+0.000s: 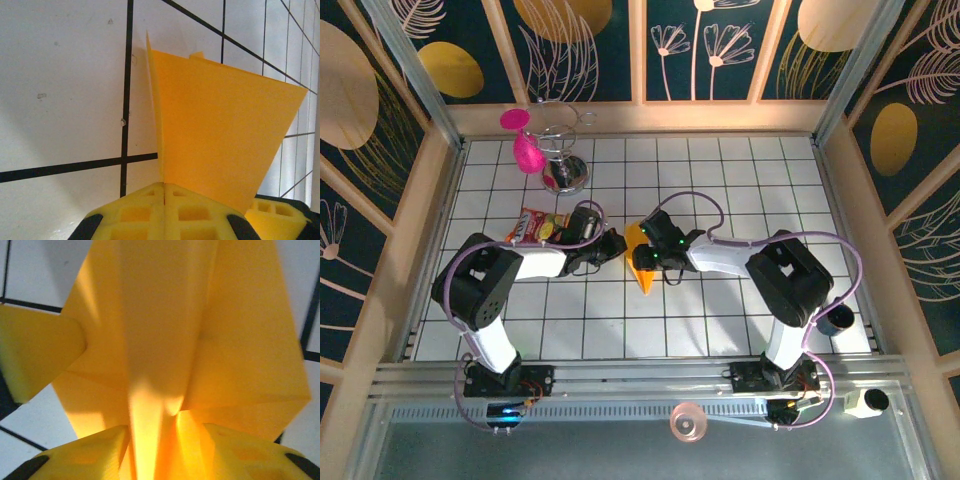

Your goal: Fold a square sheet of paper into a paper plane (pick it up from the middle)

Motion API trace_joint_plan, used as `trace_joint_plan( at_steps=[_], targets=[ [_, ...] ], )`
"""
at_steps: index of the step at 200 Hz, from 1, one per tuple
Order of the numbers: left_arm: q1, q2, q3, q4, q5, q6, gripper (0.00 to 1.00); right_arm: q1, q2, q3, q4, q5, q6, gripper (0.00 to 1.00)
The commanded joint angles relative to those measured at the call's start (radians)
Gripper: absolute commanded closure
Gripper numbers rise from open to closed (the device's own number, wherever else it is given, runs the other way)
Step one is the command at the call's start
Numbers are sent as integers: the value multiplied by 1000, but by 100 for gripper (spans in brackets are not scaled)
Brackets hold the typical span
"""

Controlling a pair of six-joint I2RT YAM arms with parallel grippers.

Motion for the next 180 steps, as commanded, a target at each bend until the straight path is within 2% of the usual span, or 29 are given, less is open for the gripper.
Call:
trace_joint_plan(
  at_steps=[1, 55, 106, 148, 180],
  targets=[
    [-5, 11, 19, 3, 12, 13, 100, 9, -50, 7, -40, 88, 41, 62],
    [-4, 13, 20, 11, 20, 7, 100, 9, -31, 4, -21, 19, 60, 70],
    [-4, 7, 20, 5, 15, 6, 96, 13, -10, 5, -26, -2, 72, 71],
    [-5, -10, 26, -11, -11, 9, 86, 15, 3, 10, -39, -21, 73, 72],
    [-3, -35, 27, -50, -61, 19, 73, 17, 12, 17, -65, -14, 87, 73]
  ],
)
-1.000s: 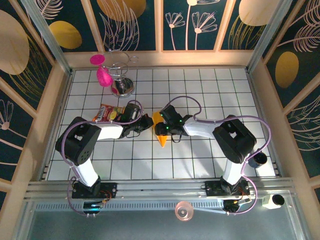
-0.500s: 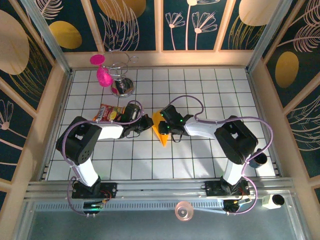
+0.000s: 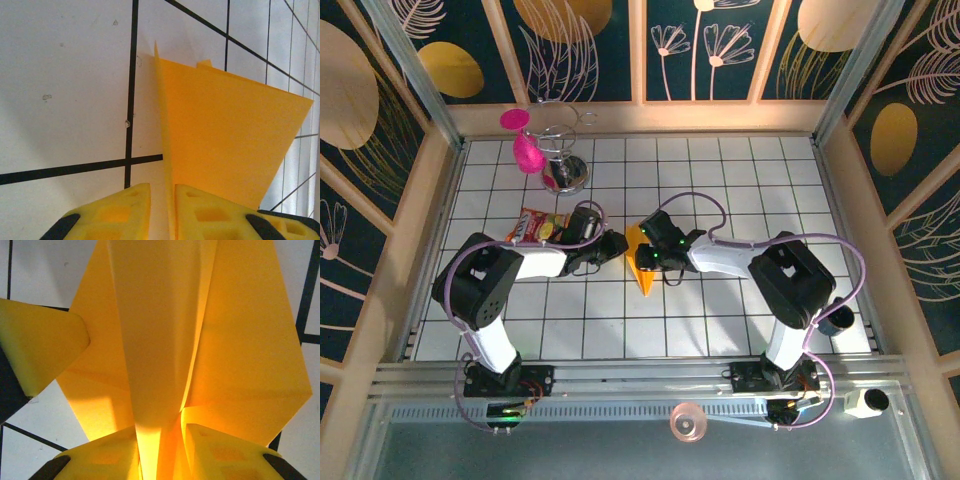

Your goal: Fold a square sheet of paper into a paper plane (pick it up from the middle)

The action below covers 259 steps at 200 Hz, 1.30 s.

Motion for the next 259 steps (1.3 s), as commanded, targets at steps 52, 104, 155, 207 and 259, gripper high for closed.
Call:
trace_joint_plan(
  at_steps=[52, 104, 155, 207, 259],
  targets=[
    [14, -140, 11, -151, -193, 45, 53, 15, 33, 21, -56, 2, 60, 76],
    [30, -272, -32, -241, -370, 65, 24, 8, 47, 69, -119, 68, 65, 88],
    [35, -371, -85, -291, -514, 94, 6, -101, 55, 190, -151, 119, -76, 90],
    [38, -411, -133, -304, -547, 100, 1, -254, 245, 422, -238, 72, -255, 90],
    [38, -390, -140, -290, -513, 99, 1, -315, 382, 601, -292, 116, -322, 89]
  ],
)
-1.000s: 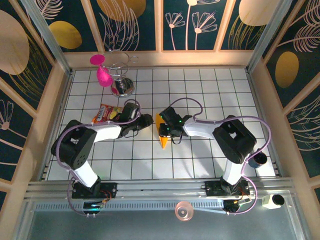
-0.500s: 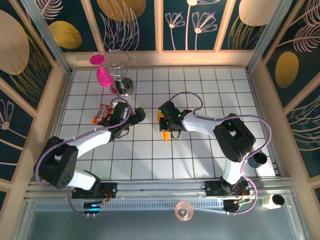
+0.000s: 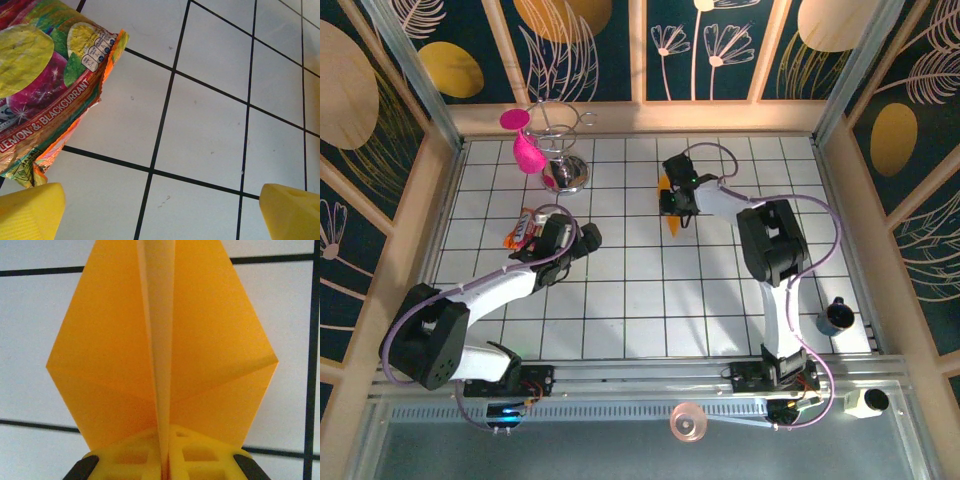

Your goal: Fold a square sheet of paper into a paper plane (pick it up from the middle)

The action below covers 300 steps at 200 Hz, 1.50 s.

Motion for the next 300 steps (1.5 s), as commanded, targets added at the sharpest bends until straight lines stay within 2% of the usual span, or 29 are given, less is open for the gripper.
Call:
trace_joint_plan(
  at_steps=[1, 71, 129, 213, 243, 300],
  targets=[
    [6, 5, -9, -5, 3, 14, 1, 1, 34, 68, -61, 38, -59, 89],
    [6, 43, 4, 12, 36, 14, 1, 7, 74, 63, -68, 70, -55, 74],
    [6, 66, 20, 11, 54, 13, 1, 29, 95, 23, -43, 118, -34, 66],
    [6, 73, 20, 12, 61, 14, 1, 50, 129, -42, 53, 229, 20, 59],
    [6, 73, 23, 12, 61, 16, 1, 50, 151, -21, 63, 229, 8, 56],
    [6, 72, 27, 14, 64, 17, 1, 32, 147, 5, 64, 182, 19, 56]
  ],
)
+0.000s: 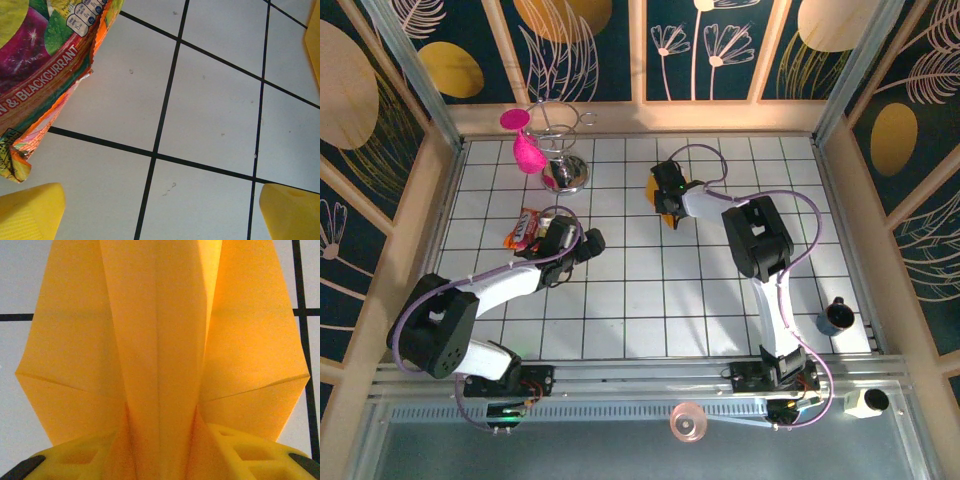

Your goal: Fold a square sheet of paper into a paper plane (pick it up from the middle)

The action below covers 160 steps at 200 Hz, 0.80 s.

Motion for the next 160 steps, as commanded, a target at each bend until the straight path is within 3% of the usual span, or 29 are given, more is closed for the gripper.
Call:
trace_joint_plan(
  at_steps=[1, 66, 124, 160],
  targets=[
    [6, 8, 27, 10, 10, 17, 1, -11, 59, -11, -67, -28, 13, 56],
    [6, -15, 60, -9, 9, 8, 1, -12, -66, 26, -90, -41, -21, 56],
    [7, -47, 132, -50, -48, 47, 1, -20, -192, 2, -103, -130, -55, 48],
    [13, -71, 180, -93, -115, 90, 1, -39, -322, -80, -79, -116, -44, 43]
  ],
)
